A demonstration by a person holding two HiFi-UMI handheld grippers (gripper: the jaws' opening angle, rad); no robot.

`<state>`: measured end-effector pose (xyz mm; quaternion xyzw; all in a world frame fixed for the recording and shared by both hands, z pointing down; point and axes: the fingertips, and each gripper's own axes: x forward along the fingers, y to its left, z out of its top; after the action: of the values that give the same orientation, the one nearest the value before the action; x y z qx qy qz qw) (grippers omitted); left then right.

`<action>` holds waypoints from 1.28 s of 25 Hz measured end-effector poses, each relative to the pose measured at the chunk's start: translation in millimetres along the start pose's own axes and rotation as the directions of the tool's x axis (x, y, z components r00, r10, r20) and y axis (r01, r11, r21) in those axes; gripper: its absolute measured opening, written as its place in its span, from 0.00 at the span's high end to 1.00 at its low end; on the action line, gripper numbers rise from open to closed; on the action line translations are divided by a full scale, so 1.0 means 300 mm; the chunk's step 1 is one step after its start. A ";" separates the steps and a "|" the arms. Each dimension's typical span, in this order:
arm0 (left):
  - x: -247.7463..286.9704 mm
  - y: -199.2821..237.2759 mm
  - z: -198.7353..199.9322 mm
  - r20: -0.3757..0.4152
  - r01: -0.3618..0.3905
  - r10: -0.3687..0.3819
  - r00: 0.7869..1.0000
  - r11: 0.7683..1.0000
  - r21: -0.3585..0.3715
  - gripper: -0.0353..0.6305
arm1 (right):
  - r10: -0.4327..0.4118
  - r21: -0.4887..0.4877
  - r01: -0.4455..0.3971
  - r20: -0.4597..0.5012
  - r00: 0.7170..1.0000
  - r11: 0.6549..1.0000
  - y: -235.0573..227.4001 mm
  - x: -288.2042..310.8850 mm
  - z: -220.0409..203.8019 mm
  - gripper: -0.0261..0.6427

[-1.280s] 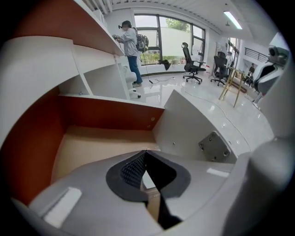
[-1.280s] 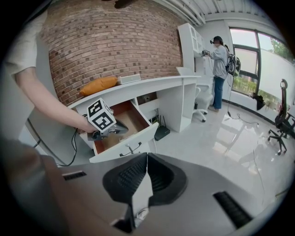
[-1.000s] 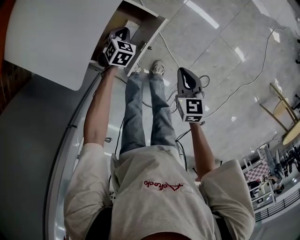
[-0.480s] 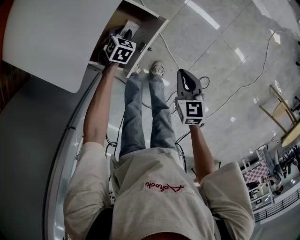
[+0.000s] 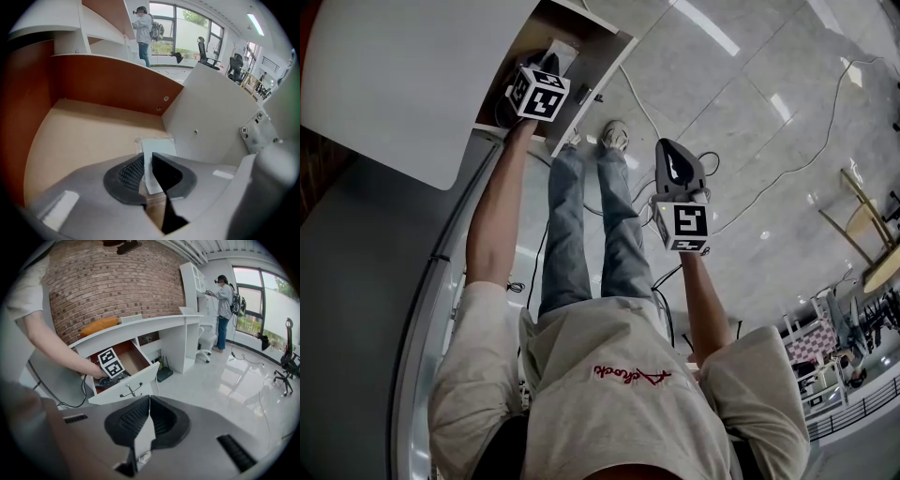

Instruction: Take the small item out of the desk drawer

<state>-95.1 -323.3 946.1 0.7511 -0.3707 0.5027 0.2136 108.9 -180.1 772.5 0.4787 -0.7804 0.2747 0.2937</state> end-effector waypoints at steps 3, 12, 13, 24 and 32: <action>-0.004 0.000 0.009 0.003 -0.002 0.002 1.000 1.000 0.004 0.89 | 0.001 0.000 -0.001 0.001 1.000 1.000 -0.002 0.003 0.002 0.94; -0.045 -0.021 0.007 0.035 -0.004 0.004 0.999 1.000 -0.008 0.93 | 0.004 -0.002 -0.004 0.002 1.000 1.000 0.008 -0.006 -0.009 0.94; -0.056 -0.021 0.007 0.042 -0.007 0.007 0.999 1.000 -0.011 0.93 | 0.004 -0.001 -0.004 0.002 1.000 1.000 0.010 -0.008 -0.008 0.94; -0.252 -0.061 0.048 0.187 -0.025 0.034 0.982 0.998 -0.049 0.93 | 0.006 -0.001 -0.006 0.000 1.000 1.000 0.040 -0.024 -0.002 0.94; -0.414 -0.100 0.038 0.259 -0.035 0.052 0.964 0.997 -0.068 0.93 | 0.013 -0.027 -0.013 0.023 1.000 1.000 0.071 -0.029 0.014 0.94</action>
<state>-92.3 -269.8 829.6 0.7954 -0.4277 0.3921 0.1755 91.8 -169.7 760.2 0.4728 -0.7906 0.2605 0.2891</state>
